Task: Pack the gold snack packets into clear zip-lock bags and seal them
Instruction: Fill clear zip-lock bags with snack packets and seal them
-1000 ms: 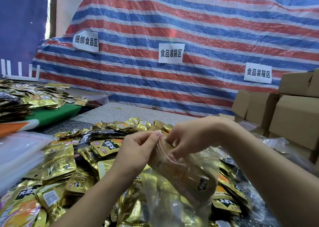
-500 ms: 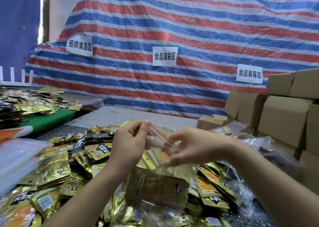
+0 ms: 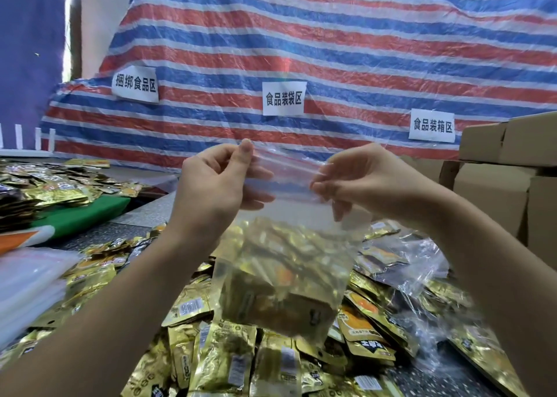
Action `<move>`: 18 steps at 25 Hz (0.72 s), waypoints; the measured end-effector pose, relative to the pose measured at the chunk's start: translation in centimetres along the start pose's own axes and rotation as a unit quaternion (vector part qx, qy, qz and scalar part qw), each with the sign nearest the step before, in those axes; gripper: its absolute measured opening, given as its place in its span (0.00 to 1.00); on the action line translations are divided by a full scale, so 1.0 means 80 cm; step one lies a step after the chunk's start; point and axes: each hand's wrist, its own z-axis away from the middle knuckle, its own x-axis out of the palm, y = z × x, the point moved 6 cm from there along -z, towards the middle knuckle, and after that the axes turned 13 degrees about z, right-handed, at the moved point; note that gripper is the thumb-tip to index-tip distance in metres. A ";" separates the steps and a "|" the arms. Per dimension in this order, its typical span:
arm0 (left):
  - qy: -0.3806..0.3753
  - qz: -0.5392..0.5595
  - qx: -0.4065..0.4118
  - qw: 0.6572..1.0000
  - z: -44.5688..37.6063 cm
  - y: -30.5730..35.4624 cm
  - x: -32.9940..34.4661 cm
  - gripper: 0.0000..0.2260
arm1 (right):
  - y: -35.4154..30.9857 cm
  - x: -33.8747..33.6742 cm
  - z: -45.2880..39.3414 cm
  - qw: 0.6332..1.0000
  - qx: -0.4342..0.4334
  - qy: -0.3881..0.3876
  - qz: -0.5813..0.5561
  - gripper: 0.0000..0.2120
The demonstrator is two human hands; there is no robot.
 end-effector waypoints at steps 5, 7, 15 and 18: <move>0.028 -0.029 -0.007 0.999 -0.003 -0.020 -0.020 0.13 | 0.024 0.016 -0.007 0.994 0.036 0.037 -0.093 0.04; 0.056 -0.023 -0.036 0.998 0.001 -0.040 -0.038 0.13 | 0.062 0.033 -0.007 0.972 0.120 0.089 -0.182 0.08; 0.100 -0.004 -0.090 0.991 0.022 -0.089 -0.102 0.12 | 0.190 0.165 -0.009 0.963 0.255 0.007 0.085 0.08; 0.109 0.008 -0.105 0.988 0.031 -0.100 -0.111 0.14 | 0.189 0.196 -0.032 0.967 0.209 -0.036 0.144 0.13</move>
